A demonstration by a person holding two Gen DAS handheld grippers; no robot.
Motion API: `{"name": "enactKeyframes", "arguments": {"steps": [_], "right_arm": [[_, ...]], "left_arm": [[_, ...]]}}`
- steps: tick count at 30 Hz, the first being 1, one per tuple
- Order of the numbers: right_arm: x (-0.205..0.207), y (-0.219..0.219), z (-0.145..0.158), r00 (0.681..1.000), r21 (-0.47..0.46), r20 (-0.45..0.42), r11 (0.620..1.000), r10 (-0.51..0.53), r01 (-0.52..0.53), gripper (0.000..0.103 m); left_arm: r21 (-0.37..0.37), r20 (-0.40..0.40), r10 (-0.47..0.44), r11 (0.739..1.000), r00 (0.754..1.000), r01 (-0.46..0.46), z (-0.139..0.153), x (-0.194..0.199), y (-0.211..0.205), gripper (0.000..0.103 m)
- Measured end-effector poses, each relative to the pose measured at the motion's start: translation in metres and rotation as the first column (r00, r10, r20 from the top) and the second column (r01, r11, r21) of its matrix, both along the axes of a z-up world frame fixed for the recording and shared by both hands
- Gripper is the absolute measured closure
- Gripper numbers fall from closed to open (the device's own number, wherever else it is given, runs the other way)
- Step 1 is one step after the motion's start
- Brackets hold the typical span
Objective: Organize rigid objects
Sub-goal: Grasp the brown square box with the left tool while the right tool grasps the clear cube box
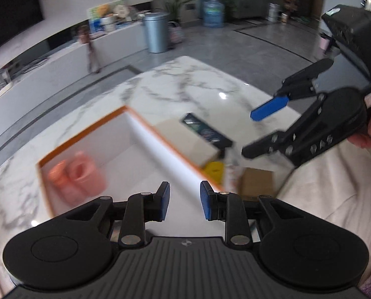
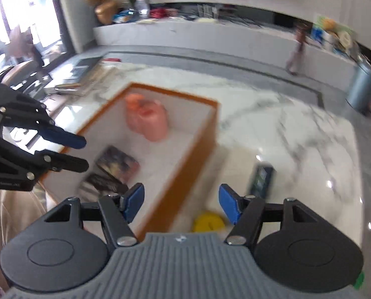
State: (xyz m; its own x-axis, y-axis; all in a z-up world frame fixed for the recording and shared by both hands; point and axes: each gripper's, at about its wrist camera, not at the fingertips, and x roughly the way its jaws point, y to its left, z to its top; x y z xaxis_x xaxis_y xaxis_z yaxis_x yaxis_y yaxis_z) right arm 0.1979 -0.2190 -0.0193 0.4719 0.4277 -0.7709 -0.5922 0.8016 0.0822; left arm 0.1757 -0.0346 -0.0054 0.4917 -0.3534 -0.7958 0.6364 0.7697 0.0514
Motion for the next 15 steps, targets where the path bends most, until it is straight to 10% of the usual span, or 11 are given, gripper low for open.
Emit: {"name": "enactKeyframes", "arguments": {"steps": [7, 15], "right_arm": [[-0.015, -0.060, -0.041, 0.982, -0.142, -0.050, 0.975, -0.182, 0.174, 0.035], [-0.012, -0.122, -0.081, 0.901, -0.103, -0.110, 0.907, -0.419, 0.409, 0.025]], "left_arm": [[0.041, -0.096, -0.187, 0.981, 0.978, 0.191, -0.039, -0.009, -0.078, 0.053], [0.098, -0.190, -0.241, 0.960, 0.952, 0.262, -0.095, 0.010, -0.124, 0.029]]}}
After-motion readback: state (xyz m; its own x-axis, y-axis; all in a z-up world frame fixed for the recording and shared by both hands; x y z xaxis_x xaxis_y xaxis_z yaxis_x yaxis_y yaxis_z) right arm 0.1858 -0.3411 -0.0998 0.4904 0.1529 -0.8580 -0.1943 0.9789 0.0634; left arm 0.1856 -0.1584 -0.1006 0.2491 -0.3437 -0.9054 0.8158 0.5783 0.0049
